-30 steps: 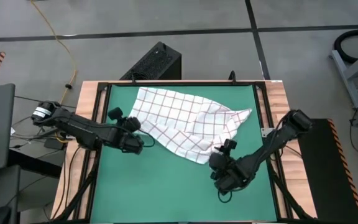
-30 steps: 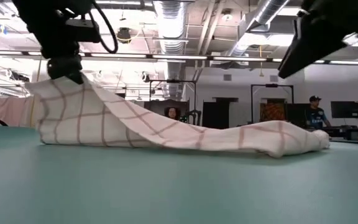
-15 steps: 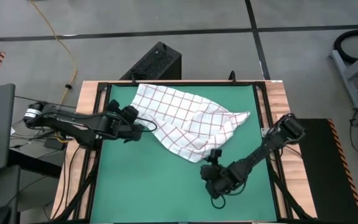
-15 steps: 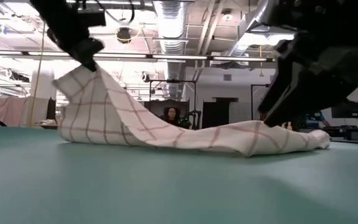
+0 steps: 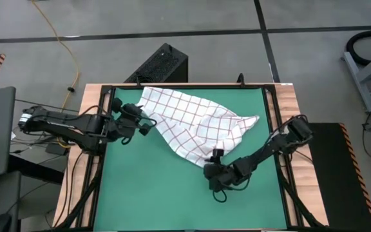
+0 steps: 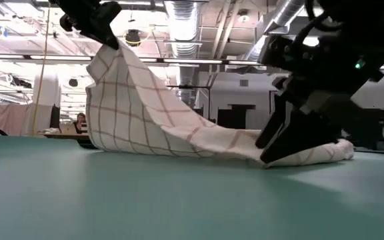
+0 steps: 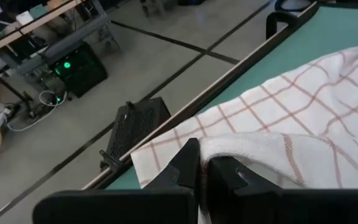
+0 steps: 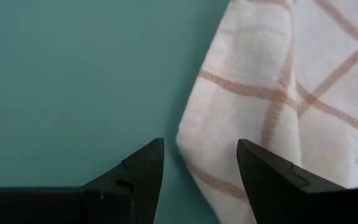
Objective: Roll towel
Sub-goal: Roll the white towel
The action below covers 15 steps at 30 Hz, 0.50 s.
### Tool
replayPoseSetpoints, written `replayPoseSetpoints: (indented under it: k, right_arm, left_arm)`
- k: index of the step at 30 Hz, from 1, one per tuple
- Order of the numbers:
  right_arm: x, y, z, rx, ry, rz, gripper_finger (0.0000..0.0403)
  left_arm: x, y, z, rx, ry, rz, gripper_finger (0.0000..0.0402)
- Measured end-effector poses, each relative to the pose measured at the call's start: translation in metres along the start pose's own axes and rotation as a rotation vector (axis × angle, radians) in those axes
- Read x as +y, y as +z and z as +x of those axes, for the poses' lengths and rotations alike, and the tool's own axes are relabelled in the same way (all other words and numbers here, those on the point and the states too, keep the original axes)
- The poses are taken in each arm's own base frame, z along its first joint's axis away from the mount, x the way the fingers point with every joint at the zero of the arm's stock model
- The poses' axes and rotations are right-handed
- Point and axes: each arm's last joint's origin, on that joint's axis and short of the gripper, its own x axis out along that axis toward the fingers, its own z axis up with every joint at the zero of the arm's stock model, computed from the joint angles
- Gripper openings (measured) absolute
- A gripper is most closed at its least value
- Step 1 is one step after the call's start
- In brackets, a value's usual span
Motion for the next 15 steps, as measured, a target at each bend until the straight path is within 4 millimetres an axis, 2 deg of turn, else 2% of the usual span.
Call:
replayPoseSetpoints:
  k: [6,9,11,15]
  right_arm:
    - [-0.005,-0.008,0.019,0.034,-0.054,0.004,0.0220]
    - [-0.002,-0.011,0.029,0.035,-0.076,-0.002,0.0196]
    - [-0.001,-0.008,0.030,0.036,-0.089,-0.010,0.0155]
    - [-0.006,0.001,0.021,0.086,-0.097,-0.055,0.0033]
  left_arm:
    - [-0.001,0.003,0.000,-0.022,-0.002,-0.021,0.0000]
    - [-0.001,0.005,0.000,-0.033,0.001,-0.015,0.0000]
    - [-0.001,0.004,0.000,-0.030,0.001,-0.010,0.0000]
    - [-0.001,0.004,0.000,-0.027,0.003,-0.003,0.0000]
